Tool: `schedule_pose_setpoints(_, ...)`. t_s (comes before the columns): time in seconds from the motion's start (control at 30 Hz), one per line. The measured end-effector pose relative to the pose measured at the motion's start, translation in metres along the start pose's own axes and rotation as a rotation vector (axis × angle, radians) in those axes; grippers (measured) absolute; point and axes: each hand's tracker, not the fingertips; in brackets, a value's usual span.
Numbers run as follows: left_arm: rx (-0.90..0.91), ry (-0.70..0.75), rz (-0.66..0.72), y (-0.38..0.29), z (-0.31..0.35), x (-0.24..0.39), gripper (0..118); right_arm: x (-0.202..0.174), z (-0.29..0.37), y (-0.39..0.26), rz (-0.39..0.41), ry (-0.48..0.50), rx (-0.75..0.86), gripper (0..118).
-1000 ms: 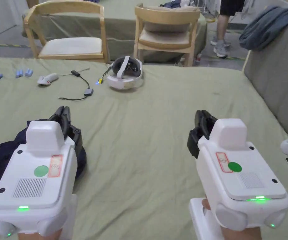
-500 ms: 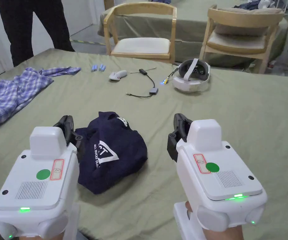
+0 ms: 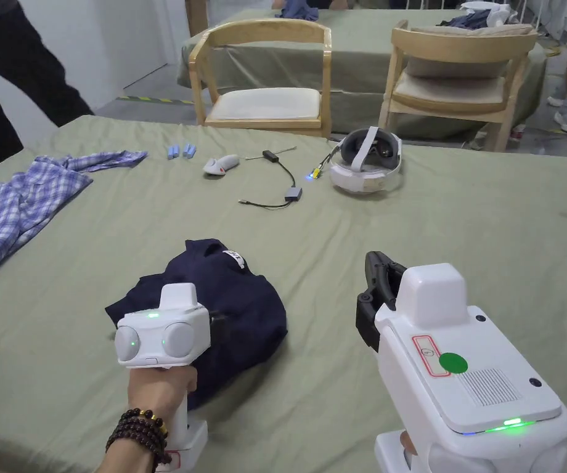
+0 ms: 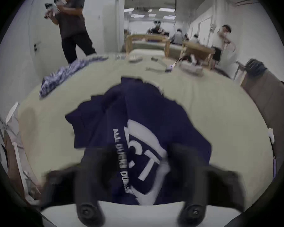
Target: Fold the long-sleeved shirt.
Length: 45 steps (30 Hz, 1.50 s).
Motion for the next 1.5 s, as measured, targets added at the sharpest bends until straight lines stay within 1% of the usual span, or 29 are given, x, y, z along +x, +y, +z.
schedule_pose_setpoints(0.03, -0.011, -0.024, 0.025, -0.002, -0.001, -0.001, 24, 0.002, 0.002, -0.001, 0.000, -0.005, 0.000, 0)
schedule_pose_setpoints(0.07, -0.027, -0.010, 0.022, -0.002, -0.001, 0.001, 19, 0.005, 0.002, -0.001, -0.002, -0.008, -0.004, 0)
schedule_pose_setpoints(0.13, -0.009, -0.029, -0.002, 0.004, 0.015, 0.005, 15, 0.009, 0.002, -0.001, 0.002, -0.015, -0.013, 0)
schedule_pose_setpoints(0.23, 0.075, -0.107, -0.034, 0.024, 0.046, 0.018, 12, 0.016, 0.006, -0.003, 0.006, -0.038, -0.015, 0)
schedule_pose_setpoints(0.37, 0.193, -0.212, -0.147, 0.047, 0.095, 0.067, 11, 0.032, 0.016, -0.002, -0.013, -0.078, -0.012, 0)
schedule_pose_setpoints(0.43, 0.223, -0.299, -0.179, 0.056, 0.111, 0.102, 11, 0.045, 0.023, -0.001, -0.028, -0.103, -0.012, 0)
schedule_pose_setpoints(0.5, 0.223, -0.394, -0.206, 0.055, 0.123, 0.153, 11, 0.064, 0.033, 0.001, -0.064, -0.156, -0.022, 0)
schedule_pose_setpoints(0.57, 0.203, -0.484, -0.258, 0.042, 0.122, 0.200, 11, 0.087, 0.042, -0.002, -0.060, -0.196, -0.030, 0)
schedule_pose_setpoints(0.63, 0.194, -0.581, -0.338, 0.022, 0.123, 0.257, 11, 0.108, 0.057, -0.001, -0.050, -0.266, -0.031, 0)
schedule_pose_setpoints(0.73, 0.090, -0.752, -0.374, -0.020, 0.115, 0.331, 11, 0.139, 0.087, 0.005, -0.059, -0.361, -0.023, 0)
schedule_pose_setpoints(0.8, 0.004, -0.826, -0.403, -0.057, 0.105, 0.375, 11, 0.158, 0.105, 0.006, -0.058, -0.462, -0.022, 0)
schedule_pose_setpoints(0.83, -0.029, -0.828, -0.416, -0.069, 0.101, 0.386, 11, 0.163, 0.111, 0.008, -0.048, -0.495, -0.025, 0)
schedule_pose_setpoints(0.87, -0.060, -0.820, -0.443, -0.084, 0.097, 0.397, 18, 0.169, 0.117, 0.008, -0.022, -0.535, -0.038, 0)
schedule_pose_setpoints(0.9, -0.074, -0.799, -0.450, -0.096, 0.096, 0.404, 41, 0.177, 0.122, 0.005, -0.004, -0.558, -0.057, 0)
schedule_pose_setpoints(0.93, -0.065, -0.790, -0.454, -0.104, 0.096, 0.407, 77, 0.182, 0.126, 0.003, -0.010, -0.555, -0.080, 0)
schedule_pose_setpoints(0.97, -0.055, -0.791, -0.471, -0.107, 0.099, 0.404, 105, 0.186, 0.129, 0.000, -0.017, -0.549, -0.098, 0)
schedule_pose_setpoints(1.0, -0.037, -0.783, -0.489, -0.108, 0.103, 0.401, 105, 0.190, 0.131, -0.004, -0.030, -0.543, -0.110, 0)
schedule_pose_setpoints(1.03, -0.007, -0.767, -0.499, -0.100, 0.105, 0.393, 110, 0.192, 0.132, -0.007, -0.036, -0.543, -0.119, 0)
schedule_pose_setpoints(1.07, 0.103, -0.786, -0.470, -0.095, 0.110, 0.376, 109, 0.192, 0.132, -0.011, -0.046, -0.540, -0.127, 0)
schedule_pose_setpoints(1.1, 0.124, -0.792, -0.459, -0.087, 0.114, 0.366, 104, 0.192, 0.132, -0.012, -0.047, -0.538, -0.135, 0)
schedule_pose_setpoints(1.17, 0.159, -0.741, -0.409, -0.061, 0.131, 0.338, 106, 0.188, 0.130, -0.016, -0.053, -0.514, -0.144, 0)
schedule_pose_setpoints(1.23, 0.215, -0.706, -0.349, -0.051, 0.141, 0.301, 107, 0.185, 0.128, -0.017, -0.083, -0.478, -0.136, 0)
schedule_pose_setpoints(1.27, 0.249, -0.662, -0.326, -0.048, 0.148, 0.279, 106, 0.184, 0.126, -0.018, -0.105, -0.463, -0.143, 0)
schedule_pose_setpoints(1.3, 0.279, -0.626, -0.311, -0.051, 0.140, 0.262, 97, 0.182, 0.125, -0.019, -0.114, -0.459, -0.150, 0)
schedule_pose_setpoints(1.33, 0.324, -0.587, -0.300, -0.053, 0.145, 0.242, 82, 0.179, 0.123, -0.021, -0.104, -0.463, -0.153, 0)
schedule_pose_setpoints(1.37, 0.364, -0.546, -0.289, -0.057, 0.151, 0.225, 61, 0.180, 0.108, -0.035, -0.088, -0.485, -0.155, 0)
schedule_pose_setpoints(1.4, 0.391, -0.492, -0.284, -0.060, 0.155, 0.211, 32, 0.178, 0.107, -0.038, -0.075, -0.497, -0.151, 0)
schedule_pose_setpoints(1.47, 0.410, -0.390, -0.270, -0.068, 0.168, 0.184, 8, 0.177, 0.107, -0.039, -0.078, -0.493, -0.149, 0)
schedule_pose_setpoints(1.5, 0.409, -0.372, -0.253, -0.071, 0.171, 0.170, 4, 0.176, 0.104, -0.037, -0.086, -0.482, -0.152, 0)
